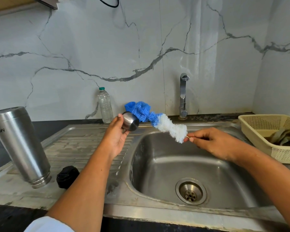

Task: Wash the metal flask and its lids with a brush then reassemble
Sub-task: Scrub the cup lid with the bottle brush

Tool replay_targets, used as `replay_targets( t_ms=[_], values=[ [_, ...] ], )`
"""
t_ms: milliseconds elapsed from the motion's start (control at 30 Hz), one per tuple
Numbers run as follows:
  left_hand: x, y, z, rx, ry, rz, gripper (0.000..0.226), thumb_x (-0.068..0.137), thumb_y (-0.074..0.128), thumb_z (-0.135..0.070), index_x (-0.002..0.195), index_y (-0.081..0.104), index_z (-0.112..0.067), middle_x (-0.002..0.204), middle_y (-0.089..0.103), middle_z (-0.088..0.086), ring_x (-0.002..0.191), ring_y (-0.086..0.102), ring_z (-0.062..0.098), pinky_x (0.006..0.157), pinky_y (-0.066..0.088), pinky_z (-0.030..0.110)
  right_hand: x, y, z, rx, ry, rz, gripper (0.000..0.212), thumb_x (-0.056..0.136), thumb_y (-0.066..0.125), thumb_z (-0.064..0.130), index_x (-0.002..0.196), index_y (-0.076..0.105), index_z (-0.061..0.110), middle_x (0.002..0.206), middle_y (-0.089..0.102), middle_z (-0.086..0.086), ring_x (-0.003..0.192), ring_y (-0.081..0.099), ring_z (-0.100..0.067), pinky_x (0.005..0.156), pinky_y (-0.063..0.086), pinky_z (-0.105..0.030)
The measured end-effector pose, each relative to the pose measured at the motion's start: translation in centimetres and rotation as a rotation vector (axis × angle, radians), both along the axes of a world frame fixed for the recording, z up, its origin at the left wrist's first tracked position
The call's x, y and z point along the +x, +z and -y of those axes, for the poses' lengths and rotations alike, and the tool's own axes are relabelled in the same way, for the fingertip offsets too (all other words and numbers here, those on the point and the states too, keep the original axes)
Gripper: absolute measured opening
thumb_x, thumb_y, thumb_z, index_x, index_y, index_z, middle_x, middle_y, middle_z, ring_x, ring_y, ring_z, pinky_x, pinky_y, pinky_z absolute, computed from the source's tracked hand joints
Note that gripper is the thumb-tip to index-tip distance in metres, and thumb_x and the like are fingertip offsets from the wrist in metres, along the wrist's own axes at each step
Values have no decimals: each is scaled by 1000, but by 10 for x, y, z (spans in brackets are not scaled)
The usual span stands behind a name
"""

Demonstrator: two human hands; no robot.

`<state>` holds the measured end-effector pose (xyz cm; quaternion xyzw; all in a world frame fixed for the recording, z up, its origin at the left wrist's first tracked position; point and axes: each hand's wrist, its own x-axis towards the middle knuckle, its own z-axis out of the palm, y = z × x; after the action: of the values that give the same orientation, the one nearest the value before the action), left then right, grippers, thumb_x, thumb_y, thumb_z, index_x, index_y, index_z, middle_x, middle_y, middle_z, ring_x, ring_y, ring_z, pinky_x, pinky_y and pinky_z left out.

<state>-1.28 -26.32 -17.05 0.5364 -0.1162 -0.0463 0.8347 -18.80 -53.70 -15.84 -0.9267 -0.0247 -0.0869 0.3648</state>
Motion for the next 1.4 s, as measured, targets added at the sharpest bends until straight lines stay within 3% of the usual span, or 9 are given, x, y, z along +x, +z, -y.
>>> replay_targets(
  t_ms=[100, 200, 367, 500, 833, 967, 1100, 1233, 1400],
  values=[
    [-4, -3, 6, 110, -40, 21, 38, 108, 47, -34, 135, 58, -9, 129, 70, 14, 119, 67, 21, 108, 49, 36, 2, -3, 0, -21, 4, -6, 23, 103, 57, 31, 111, 71, 48, 101, 60, 48, 100, 52, 28, 103, 41, -11],
    [-1, 2, 1, 102, 44, 45, 33, 108, 48, -34, 130, 61, -12, 128, 70, 11, 119, 66, 19, 109, 49, 35, -2, 3, 4, -57, 22, -38, 24, 105, 53, 28, 118, 70, 39, 62, 54, 48, 62, 51, 26, 67, 40, 1],
    [-12, -2, 10, 334, -14, 103, 24, 109, 46, -37, 114, 64, -22, 115, 73, 7, 114, 67, 21, 104, 50, 35, 3, -3, 2, -60, 4, -31, 23, 101, 59, 38, 118, 72, 47, 109, 69, 36, 102, 62, 14, 105, 46, -24],
    [-8, 1, 6, 239, 113, 45, 27, 110, 42, -37, 116, 61, -20, 123, 69, 10, 109, 67, 18, 93, 53, 31, 0, 0, 3, -82, 14, -55, 24, 102, 58, 37, 120, 71, 46, 121, 67, 31, 112, 61, 6, 96, 42, -16],
    [-3, 1, 6, 370, 277, 71, 41, 110, 41, -45, 128, 63, -16, 122, 70, 7, 116, 63, 21, 112, 45, 45, 1, 0, 2, -108, 27, -80, 25, 102, 58, 34, 121, 70, 44, 126, 61, 33, 111, 55, 12, 102, 35, -18],
    [-9, 0, 19, 418, 199, 55, 26, 110, 43, -24, 97, 62, -15, 94, 67, 8, 93, 62, 22, 101, 48, 45, 4, -3, -4, -113, 25, -72, 25, 102, 58, 33, 122, 69, 45, 122, 58, 36, 98, 50, 23, 102, 36, -13],
    [-5, 6, 12, 296, 193, 13, 20, 104, 45, -10, 95, 63, -12, 93, 69, 10, 85, 65, 18, 90, 49, 36, -1, 2, 3, -134, -21, -66, 25, 103, 57, 34, 122, 67, 47, 118, 61, 33, 86, 51, 24, 88, 36, -10],
    [-12, 0, 19, 434, 41, 75, 18, 104, 51, -5, 102, 67, -13, 96, 75, 5, 98, 69, 19, 105, 48, 39, 0, 2, -1, -169, -44, -58, 28, 103, 57, 34, 129, 65, 43, 124, 60, 28, 101, 53, 11, 95, 34, -17],
    [-6, -1, 9, 412, 55, 137, 18, 105, 56, -10, 109, 71, -19, 111, 77, 3, 115, 67, 18, 109, 46, 34, -2, 7, 8, -184, -92, -41, 27, 102, 58, 35, 126, 67, 44, 123, 65, 27, 95, 57, 12, 78, 38, -7]
  ],
)
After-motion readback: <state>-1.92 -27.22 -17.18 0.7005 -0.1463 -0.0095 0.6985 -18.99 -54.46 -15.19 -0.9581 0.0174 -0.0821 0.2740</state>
